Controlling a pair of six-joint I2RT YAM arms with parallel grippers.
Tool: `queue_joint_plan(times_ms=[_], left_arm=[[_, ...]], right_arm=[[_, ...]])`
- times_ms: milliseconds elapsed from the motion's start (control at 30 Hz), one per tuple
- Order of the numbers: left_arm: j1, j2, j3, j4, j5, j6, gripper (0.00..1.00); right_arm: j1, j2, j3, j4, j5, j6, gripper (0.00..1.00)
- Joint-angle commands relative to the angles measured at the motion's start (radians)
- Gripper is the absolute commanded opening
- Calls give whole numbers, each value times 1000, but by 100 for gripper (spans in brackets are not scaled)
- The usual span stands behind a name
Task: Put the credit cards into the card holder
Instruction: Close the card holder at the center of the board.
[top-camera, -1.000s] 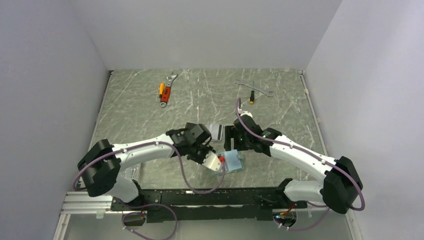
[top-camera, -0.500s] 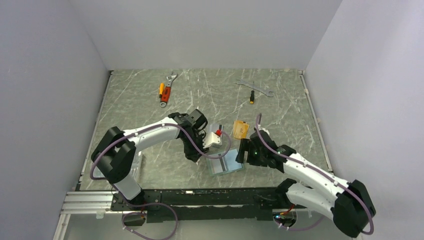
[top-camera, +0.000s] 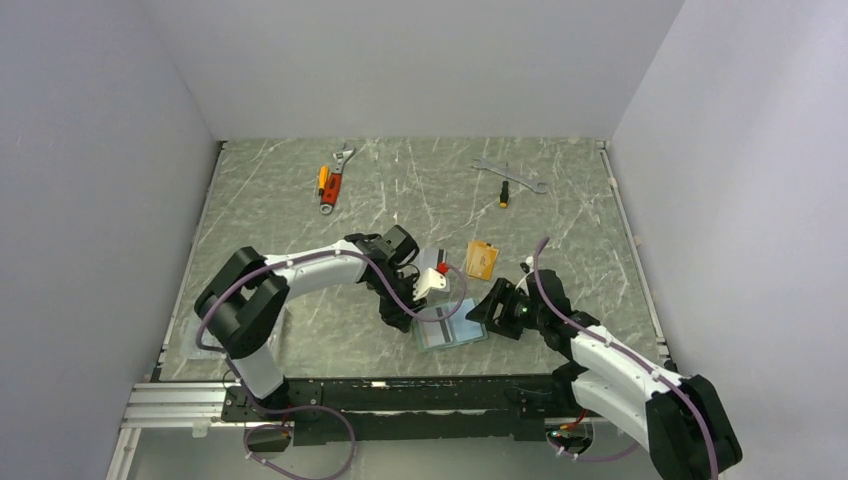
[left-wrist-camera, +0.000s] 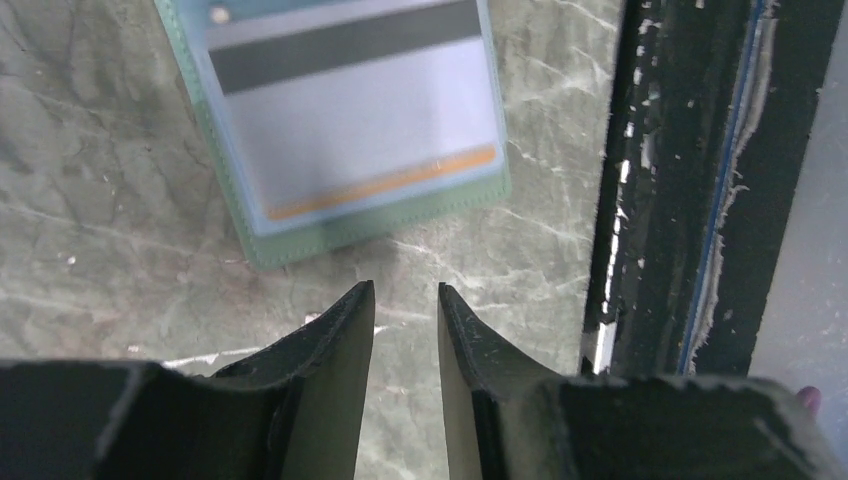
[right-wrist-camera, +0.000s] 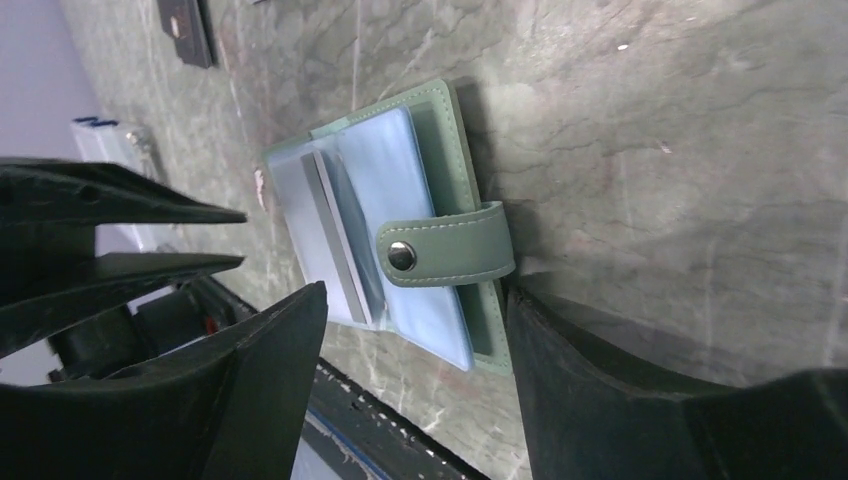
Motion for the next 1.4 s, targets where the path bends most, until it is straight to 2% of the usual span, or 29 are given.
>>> queue_joint_plan(times_ms=[0, 167, 333, 467, 700, 867, 933, 1033, 1167, 1233, 1367], left_arm=[[4, 50, 19, 75, 57, 9, 35], [3, 113, 51, 92, 41, -57, 33], [1, 156, 66, 95, 64, -97, 30], [-1, 167, 59, 107, 86, -112, 27], [-9, 162, 40, 132, 82, -137, 26], [-7, 153, 37, 131, 75, -144, 25], [-2, 147, 37, 123, 81, -144, 26], [20, 136, 52, 97, 105, -133, 27], [68, 120, 81, 66, 153, -121, 29], [99, 112, 91, 56, 196, -123, 29], [170, 99, 95, 41, 286, -116, 30]], right_arm=[[-20, 62, -49, 134, -145, 33, 67], [-38, 88, -84, 222, -212, 58, 60], [-48, 44, -104, 290, -248, 98, 56], [-54, 8, -101, 350, -271, 129, 55], [-54, 98, -78, 446, -314, 152, 54], [-53, 58, -51, 294, -255, 98, 49], [-53, 32, -26, 192, -205, 58, 41], [-52, 16, 33, 54, -127, -2, 16], [-29, 64, 114, -6, -82, -57, 8], [22, 106, 179, -43, -43, -86, 2], [225, 207, 345, -196, 206, -140, 2]])
